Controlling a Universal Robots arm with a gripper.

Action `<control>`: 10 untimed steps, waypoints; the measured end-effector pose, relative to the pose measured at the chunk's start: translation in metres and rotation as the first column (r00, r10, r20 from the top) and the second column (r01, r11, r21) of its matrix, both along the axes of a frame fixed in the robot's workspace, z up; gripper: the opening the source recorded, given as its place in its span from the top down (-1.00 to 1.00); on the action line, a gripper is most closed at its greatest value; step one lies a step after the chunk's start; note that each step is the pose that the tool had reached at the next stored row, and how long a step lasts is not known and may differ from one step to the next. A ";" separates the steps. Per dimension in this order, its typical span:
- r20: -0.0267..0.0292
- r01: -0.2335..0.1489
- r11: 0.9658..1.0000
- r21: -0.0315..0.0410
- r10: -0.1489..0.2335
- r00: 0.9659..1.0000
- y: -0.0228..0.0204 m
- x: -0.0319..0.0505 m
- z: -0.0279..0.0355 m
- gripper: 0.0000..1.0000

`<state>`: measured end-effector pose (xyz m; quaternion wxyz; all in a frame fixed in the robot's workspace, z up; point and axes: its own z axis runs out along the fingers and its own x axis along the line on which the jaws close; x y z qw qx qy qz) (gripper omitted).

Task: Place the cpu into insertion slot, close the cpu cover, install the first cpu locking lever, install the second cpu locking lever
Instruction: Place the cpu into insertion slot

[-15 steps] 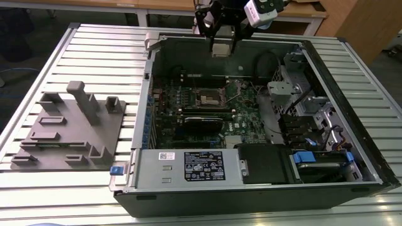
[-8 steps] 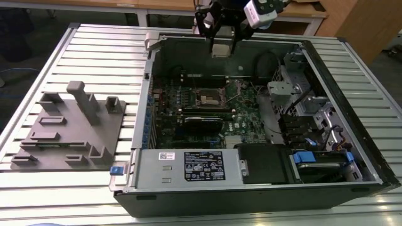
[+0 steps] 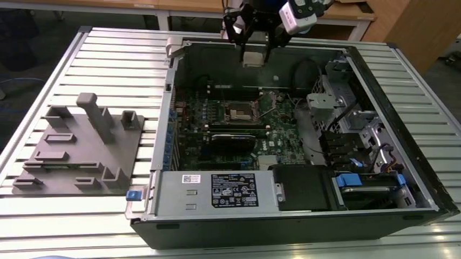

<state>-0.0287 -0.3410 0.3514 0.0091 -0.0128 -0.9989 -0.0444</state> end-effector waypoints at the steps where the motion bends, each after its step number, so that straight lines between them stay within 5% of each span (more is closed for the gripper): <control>1: 0.000 0.000 1.000 0.000 0.000 1.000 0.0000 0.0000 -0.0003 -0.08; 10: 0.000 0.000 1.000 0.000 0.000 1.000 0.0000 0.0000 -0.0027 -0.08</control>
